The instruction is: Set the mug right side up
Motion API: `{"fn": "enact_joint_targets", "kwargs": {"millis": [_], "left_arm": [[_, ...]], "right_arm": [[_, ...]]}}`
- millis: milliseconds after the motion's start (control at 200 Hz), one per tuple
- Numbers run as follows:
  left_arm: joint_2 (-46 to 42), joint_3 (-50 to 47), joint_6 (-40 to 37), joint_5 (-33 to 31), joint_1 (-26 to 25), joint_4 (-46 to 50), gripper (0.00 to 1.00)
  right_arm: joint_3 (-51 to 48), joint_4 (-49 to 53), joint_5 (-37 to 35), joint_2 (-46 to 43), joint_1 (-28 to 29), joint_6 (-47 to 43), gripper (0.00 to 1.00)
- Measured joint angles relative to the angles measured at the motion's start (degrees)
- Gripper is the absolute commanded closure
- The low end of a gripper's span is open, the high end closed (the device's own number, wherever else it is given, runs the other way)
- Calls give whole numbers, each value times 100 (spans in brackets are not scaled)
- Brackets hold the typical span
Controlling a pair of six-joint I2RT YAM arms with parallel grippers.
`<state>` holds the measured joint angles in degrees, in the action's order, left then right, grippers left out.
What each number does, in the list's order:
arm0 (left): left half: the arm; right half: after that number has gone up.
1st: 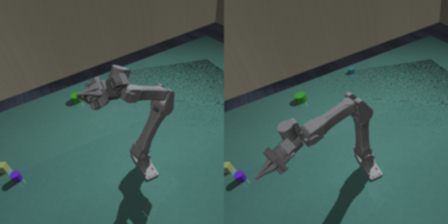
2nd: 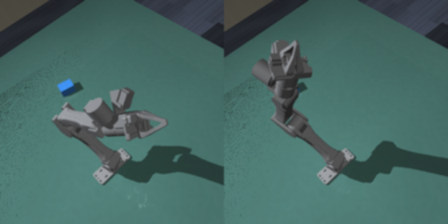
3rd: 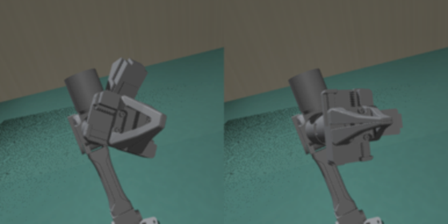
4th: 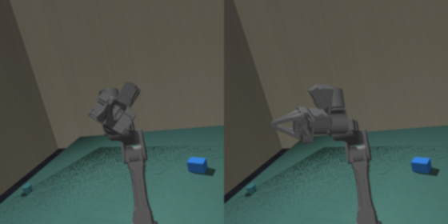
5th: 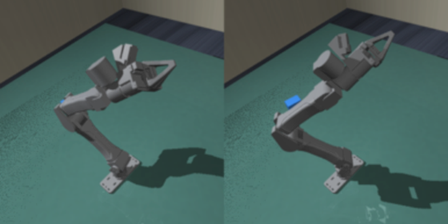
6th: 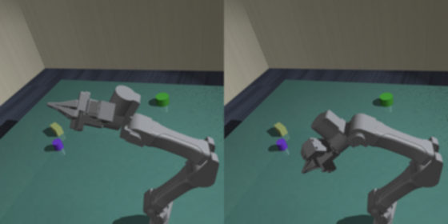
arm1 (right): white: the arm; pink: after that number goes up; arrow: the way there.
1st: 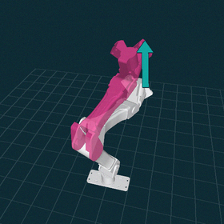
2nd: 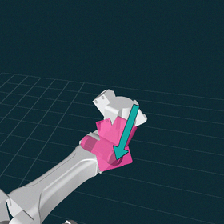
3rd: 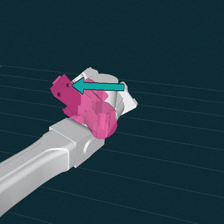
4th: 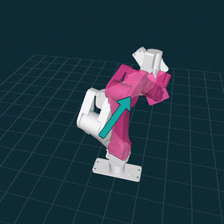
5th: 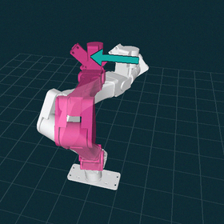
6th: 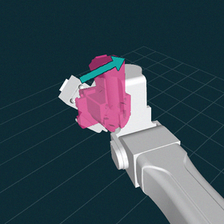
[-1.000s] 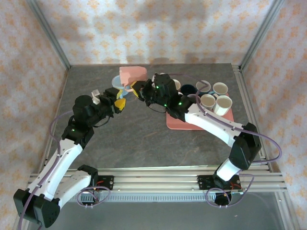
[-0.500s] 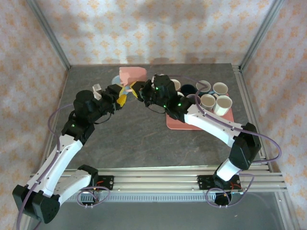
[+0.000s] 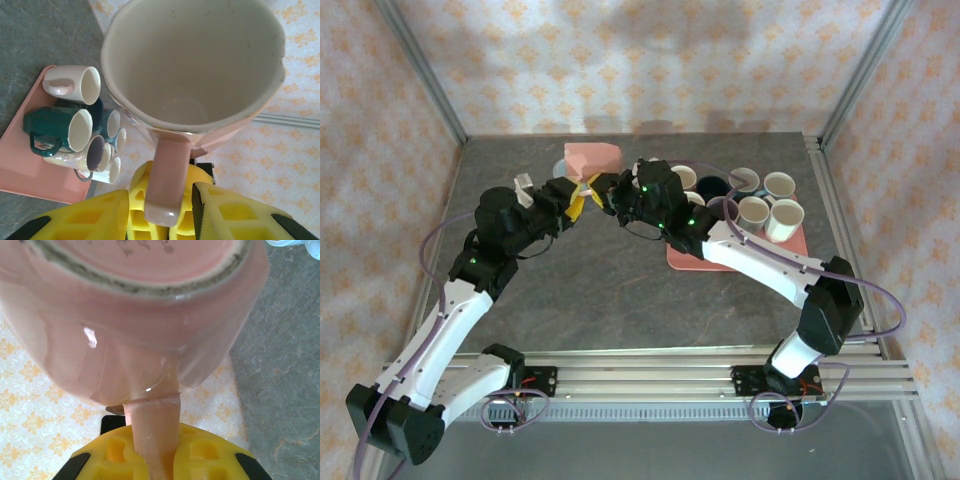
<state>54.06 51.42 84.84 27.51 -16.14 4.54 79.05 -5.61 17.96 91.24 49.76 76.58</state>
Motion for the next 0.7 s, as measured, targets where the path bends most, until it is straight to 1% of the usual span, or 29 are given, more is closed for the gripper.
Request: {"fn": "enact_joint_targets", "kwargs": {"millis": [210, 400, 590, 641, 676, 701], "left_arm": [[131, 107, -205, -17, 0, 175, 64], [188, 186, -302, -22, 0, 223, 70], [181, 216, -409, -101, 0, 247, 85], [181, 216, -404, -111, 0, 247, 91], [181, 216, -391, -120, 0, 247, 100], [181, 216, -398, -122, 0, 247, 100]], "right_arm": [[0, 4, -24, 0, 68, 22, 100], [0, 13, -66, 2, 76, 37, 100], [2, 17, -94, 15, 98, 55, 100], [0, 17, -107, 20, 98, 63, 100], [0, 15, -109, 20, 98, 68, 100], [0, 13, -111, 20, 98, 76, 100]]}}
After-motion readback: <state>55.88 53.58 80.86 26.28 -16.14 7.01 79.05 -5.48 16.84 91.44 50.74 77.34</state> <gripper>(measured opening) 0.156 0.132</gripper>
